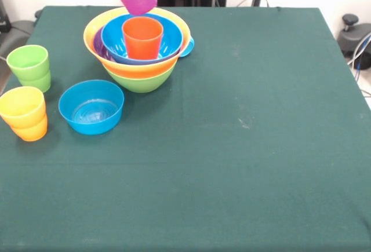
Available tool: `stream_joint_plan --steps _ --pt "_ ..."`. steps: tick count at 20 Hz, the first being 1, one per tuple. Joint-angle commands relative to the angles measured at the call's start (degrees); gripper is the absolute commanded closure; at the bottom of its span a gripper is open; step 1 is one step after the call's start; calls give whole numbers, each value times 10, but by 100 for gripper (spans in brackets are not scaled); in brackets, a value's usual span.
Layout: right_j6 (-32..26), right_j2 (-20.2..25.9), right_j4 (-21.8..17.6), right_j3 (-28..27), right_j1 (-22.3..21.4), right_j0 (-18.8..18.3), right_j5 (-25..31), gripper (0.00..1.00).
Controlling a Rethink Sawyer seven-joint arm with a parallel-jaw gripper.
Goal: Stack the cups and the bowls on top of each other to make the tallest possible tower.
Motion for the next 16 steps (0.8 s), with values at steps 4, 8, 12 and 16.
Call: stream_joint_plan --steps 4,8,12,16 --pt "-32 -34 -58 73 -2 5 -54 100" --pt "-31 -42 -67 77 1 6 -59 100" --pt "-27 -49 -74 78 5 10 -61 100" --pt "-15 -59 -88 82 13 13 -75 100"
